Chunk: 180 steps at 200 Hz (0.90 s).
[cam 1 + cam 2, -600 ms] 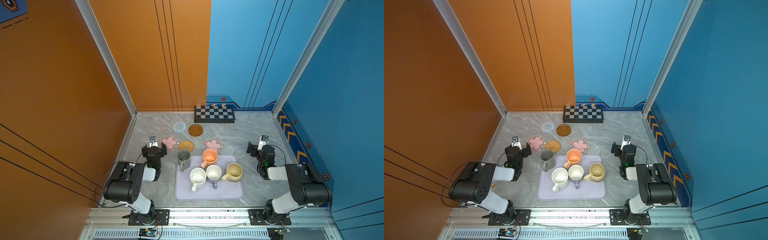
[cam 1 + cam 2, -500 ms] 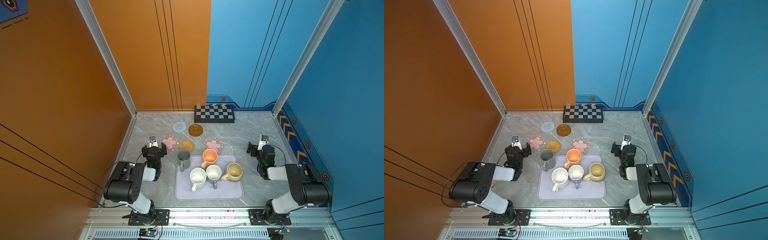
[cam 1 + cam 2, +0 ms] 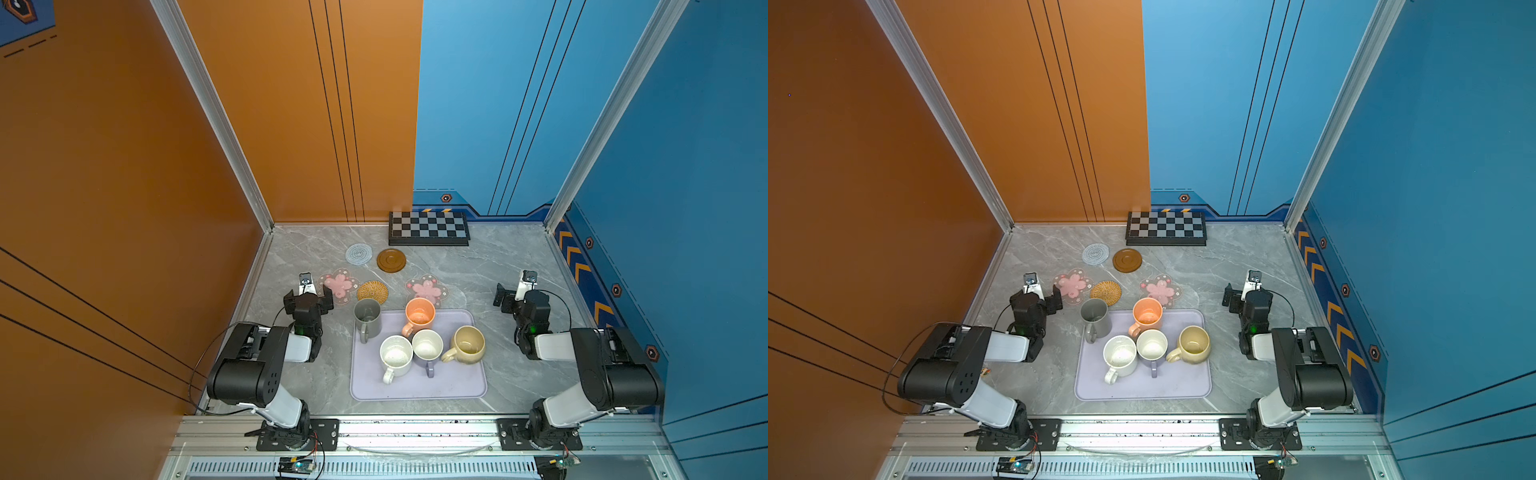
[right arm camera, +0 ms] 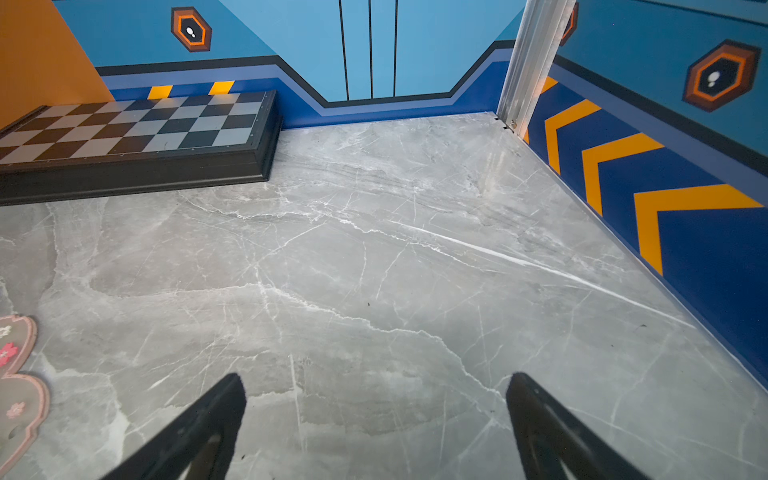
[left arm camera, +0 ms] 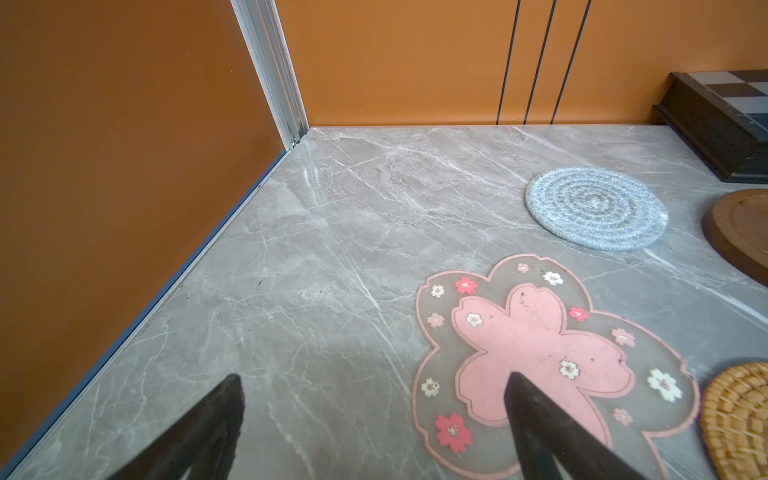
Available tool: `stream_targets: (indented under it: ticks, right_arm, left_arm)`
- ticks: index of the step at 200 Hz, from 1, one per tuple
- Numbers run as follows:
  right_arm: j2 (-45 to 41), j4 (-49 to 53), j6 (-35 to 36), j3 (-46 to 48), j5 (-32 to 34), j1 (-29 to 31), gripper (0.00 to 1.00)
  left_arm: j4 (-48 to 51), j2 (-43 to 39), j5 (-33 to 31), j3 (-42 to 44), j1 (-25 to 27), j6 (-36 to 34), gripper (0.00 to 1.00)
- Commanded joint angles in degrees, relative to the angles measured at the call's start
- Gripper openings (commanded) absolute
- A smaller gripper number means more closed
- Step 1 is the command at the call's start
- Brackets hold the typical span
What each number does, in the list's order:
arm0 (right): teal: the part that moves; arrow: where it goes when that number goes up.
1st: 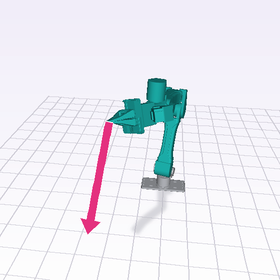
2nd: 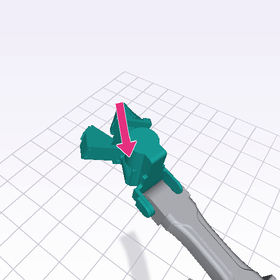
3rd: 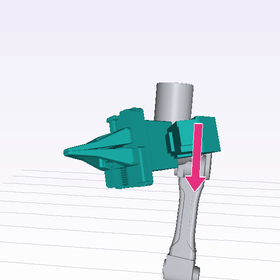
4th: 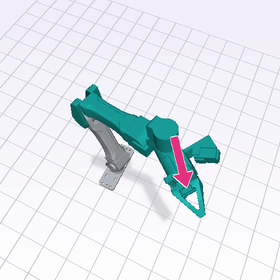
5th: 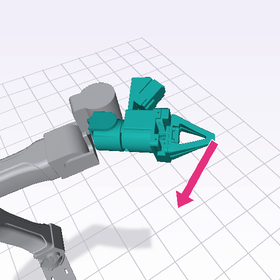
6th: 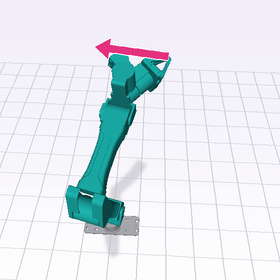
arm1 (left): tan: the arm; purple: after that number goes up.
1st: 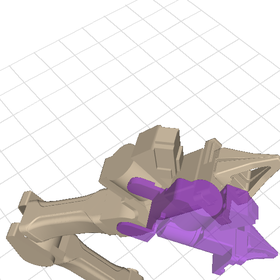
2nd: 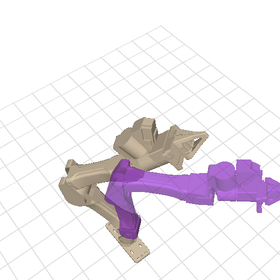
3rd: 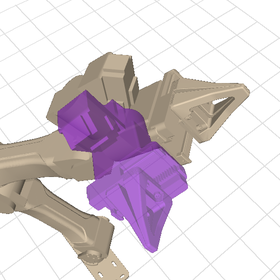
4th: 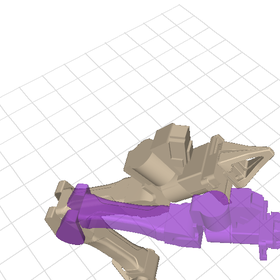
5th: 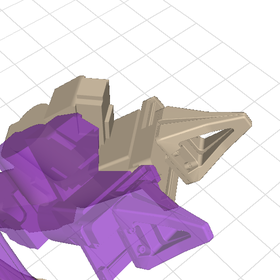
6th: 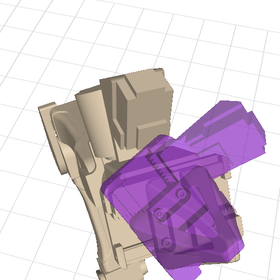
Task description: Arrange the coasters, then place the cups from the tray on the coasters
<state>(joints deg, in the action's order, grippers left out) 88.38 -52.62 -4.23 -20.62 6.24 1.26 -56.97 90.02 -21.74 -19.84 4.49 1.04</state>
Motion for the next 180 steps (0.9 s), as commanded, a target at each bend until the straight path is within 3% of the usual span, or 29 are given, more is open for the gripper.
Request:
stream_targets:
  ticks: [1,180]
  right_arm:
    - [0.2,0.6,0.9,-0.8,0.5,0.3,1.00]
    - [0.3,0.8,0.9,-0.9,0.6,0.3,1.00]
  left_arm:
    - [0.6,0.0,1.1,-0.6,-0.1,-0.5,0.98]
    - [0.8,-0.2,3.4,-0.6,-1.3,0.0,0.98]
